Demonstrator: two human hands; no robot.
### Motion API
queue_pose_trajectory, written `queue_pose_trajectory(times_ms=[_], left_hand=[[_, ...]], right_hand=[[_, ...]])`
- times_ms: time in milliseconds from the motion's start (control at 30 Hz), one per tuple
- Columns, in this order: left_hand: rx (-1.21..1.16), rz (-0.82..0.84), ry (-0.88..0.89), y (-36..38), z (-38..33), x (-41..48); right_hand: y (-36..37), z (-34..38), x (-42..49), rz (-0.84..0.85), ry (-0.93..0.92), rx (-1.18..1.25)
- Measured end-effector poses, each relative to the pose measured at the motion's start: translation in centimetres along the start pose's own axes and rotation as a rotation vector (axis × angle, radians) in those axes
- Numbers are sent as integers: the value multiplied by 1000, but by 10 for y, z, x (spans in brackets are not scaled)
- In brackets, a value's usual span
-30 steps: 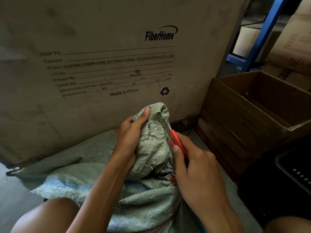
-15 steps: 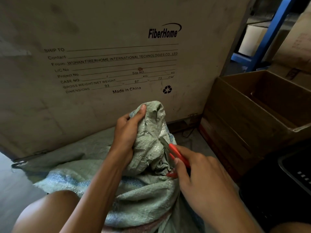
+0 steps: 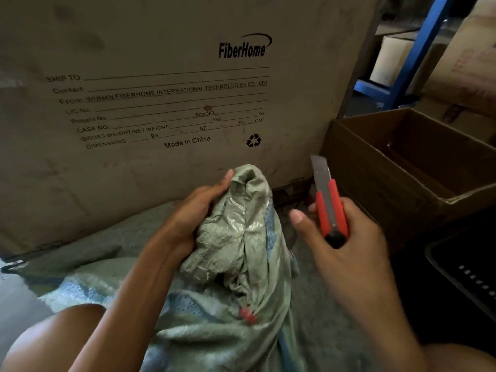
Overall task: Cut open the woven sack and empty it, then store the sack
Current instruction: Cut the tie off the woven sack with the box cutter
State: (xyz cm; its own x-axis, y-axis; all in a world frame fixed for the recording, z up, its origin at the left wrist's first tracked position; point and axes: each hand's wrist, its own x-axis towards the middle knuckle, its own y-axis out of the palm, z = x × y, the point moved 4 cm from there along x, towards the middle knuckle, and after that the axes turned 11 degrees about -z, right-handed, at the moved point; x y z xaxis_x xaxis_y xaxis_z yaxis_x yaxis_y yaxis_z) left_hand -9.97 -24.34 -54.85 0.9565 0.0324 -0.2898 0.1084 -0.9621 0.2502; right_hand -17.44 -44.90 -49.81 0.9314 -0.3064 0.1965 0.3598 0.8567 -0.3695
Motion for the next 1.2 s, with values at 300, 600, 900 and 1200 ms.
queue_pose_trajectory(times_ms=[300, 600, 900, 1200], left_hand=[[194, -146, 168, 14, 4, -5], [688, 235, 378, 13, -8, -15], [504, 346, 287, -24, -32, -22], [1024, -362, 678, -34, -27, 0]], right_hand=[[32, -26, 6, 16, 96, 235], [31, -39, 12, -109, 71, 233], [32, -29, 16, 245, 121, 449], [43, -38, 11, -3, 104, 339]])
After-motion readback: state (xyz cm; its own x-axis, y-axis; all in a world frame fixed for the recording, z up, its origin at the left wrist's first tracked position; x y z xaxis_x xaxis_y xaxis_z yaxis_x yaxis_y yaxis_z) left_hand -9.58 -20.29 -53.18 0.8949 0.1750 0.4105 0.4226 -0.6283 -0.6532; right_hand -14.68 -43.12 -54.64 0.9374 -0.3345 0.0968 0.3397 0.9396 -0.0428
